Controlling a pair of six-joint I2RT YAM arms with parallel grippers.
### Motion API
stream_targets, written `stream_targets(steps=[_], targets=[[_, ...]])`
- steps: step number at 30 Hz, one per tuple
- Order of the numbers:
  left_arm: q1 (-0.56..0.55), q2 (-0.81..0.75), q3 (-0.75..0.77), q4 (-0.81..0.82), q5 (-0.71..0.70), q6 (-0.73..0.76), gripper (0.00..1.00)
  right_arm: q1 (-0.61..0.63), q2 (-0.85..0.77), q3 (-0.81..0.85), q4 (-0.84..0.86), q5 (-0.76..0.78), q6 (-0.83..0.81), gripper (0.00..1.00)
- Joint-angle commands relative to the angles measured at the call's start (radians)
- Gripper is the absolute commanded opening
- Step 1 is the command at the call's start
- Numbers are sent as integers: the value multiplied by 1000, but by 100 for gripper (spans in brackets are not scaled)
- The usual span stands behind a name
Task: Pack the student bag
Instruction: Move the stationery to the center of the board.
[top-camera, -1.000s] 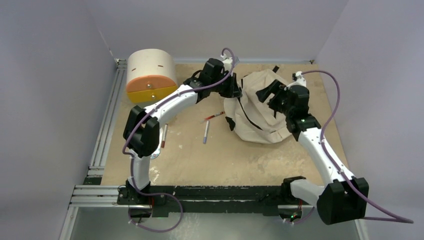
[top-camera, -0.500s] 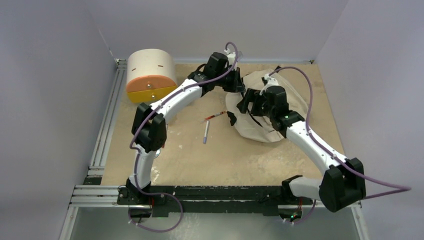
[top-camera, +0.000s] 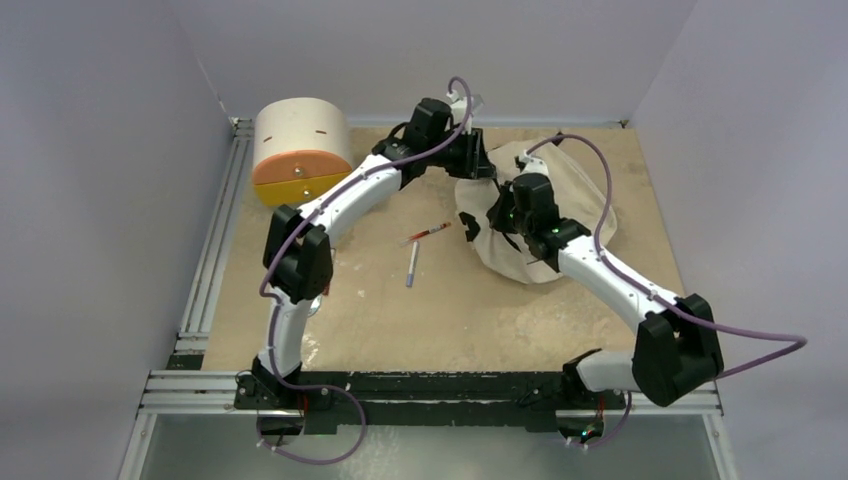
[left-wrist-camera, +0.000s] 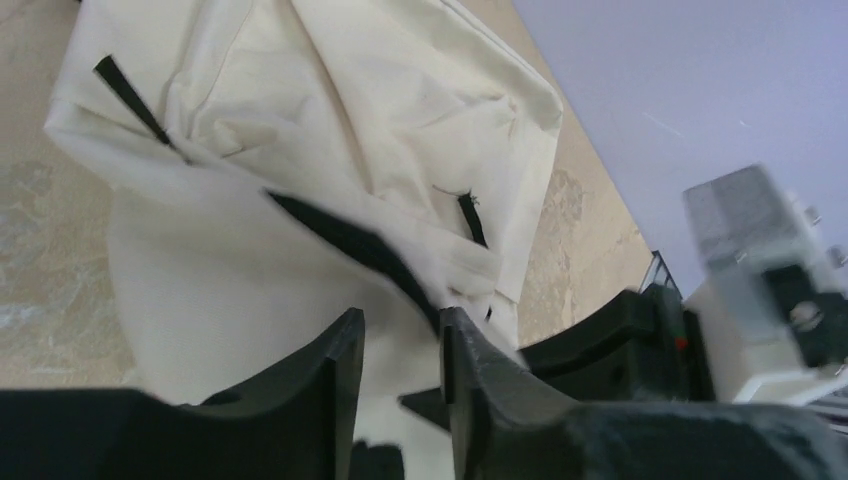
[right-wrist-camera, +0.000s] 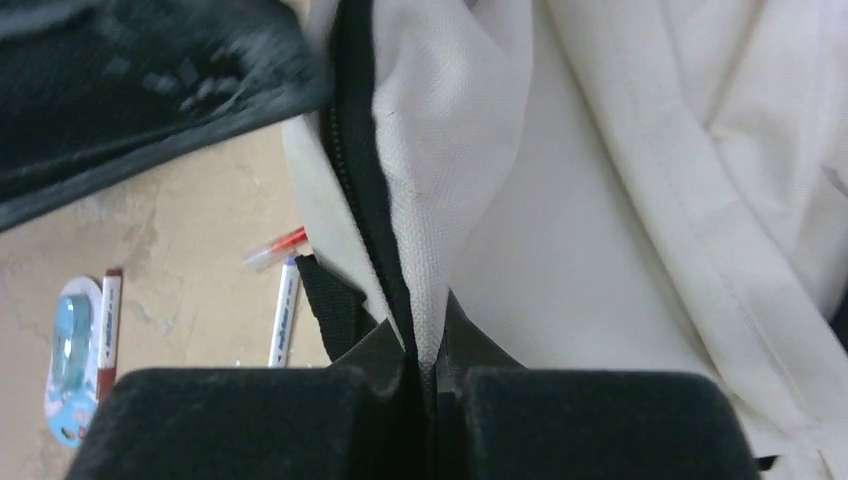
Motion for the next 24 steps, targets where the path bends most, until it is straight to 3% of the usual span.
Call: stream_targets(steps=[1,3,5,9,12,16,24], targets=[[70,-204,-119,157,23,-25,43,-43,-105,129,34,159,56,0],[95,-287,-239,206,-35,-30,54,-95,-115,189,29,149,50,0],[112,-366,-333,230,-115,-25,60,-148,-105,260,24,122,51,0],[121,-470,-508,274,-233,-9,61,-216,-64,377,3,82,53,0],[118,-462,-575,295,-215,4,61,-236,-31,439,2,96,55,0],[56,-340,-550,298,-212,57,62,-279,-11,484,10,74,81,0],[-104,-52,-296,201,-322,167,64,-327,-30,466,18,2,122,0]])
